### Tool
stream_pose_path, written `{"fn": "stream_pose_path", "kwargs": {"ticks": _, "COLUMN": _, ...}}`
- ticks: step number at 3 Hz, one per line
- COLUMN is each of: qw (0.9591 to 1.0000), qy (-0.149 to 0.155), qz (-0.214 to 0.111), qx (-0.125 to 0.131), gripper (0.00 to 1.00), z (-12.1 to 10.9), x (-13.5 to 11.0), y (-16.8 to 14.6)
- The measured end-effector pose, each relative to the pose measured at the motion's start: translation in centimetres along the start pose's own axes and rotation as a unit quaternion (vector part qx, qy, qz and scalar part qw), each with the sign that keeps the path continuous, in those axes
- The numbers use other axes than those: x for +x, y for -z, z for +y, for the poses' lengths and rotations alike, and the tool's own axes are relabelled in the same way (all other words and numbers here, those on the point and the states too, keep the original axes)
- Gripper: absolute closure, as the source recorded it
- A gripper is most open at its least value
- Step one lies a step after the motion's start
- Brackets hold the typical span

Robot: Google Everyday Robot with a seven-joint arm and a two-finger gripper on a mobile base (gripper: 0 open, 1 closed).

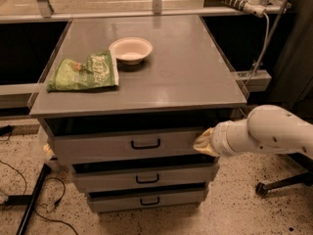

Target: Close top drawer

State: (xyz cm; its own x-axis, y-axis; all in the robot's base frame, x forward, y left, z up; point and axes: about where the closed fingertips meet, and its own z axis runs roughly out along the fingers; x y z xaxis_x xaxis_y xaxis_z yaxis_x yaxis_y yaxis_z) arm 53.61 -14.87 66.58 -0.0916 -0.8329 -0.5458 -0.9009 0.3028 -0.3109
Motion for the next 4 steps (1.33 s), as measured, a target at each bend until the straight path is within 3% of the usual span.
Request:
{"fn": "stream_pose_path", "kwargs": {"ticks": 1, "qw": 0.9999, "qy": 0.009, "qz": 0.001, "qx": -0.01, "gripper": 0.34, "z": 1.8, "x": -0.9, "y": 2.0}}
{"fn": "stream_pose_path", "kwargs": {"ticks": 2, "qw": 0.9989, "qy": 0.013, "qz": -0.003, "qx": -0.044, "gripper": 0.12, "z": 5.6, "x": -1.6, "y": 4.0}}
{"fn": "stream_pose_path", "kwargs": {"ticks": 3, "qw": 0.9987, "qy": 0.014, "qz": -0.003, "qx": -0.05, "gripper": 0.0, "z": 6.0, "x": -1.8, "y": 4.2}}
{"fn": "stream_pose_path", "kwargs": {"ticks": 4, "qw": 0.9987, "qy": 0.014, "qz": -0.003, "qx": -0.05, "gripper": 0.0, "z": 6.0, "x": -1.8, "y": 4.2}}
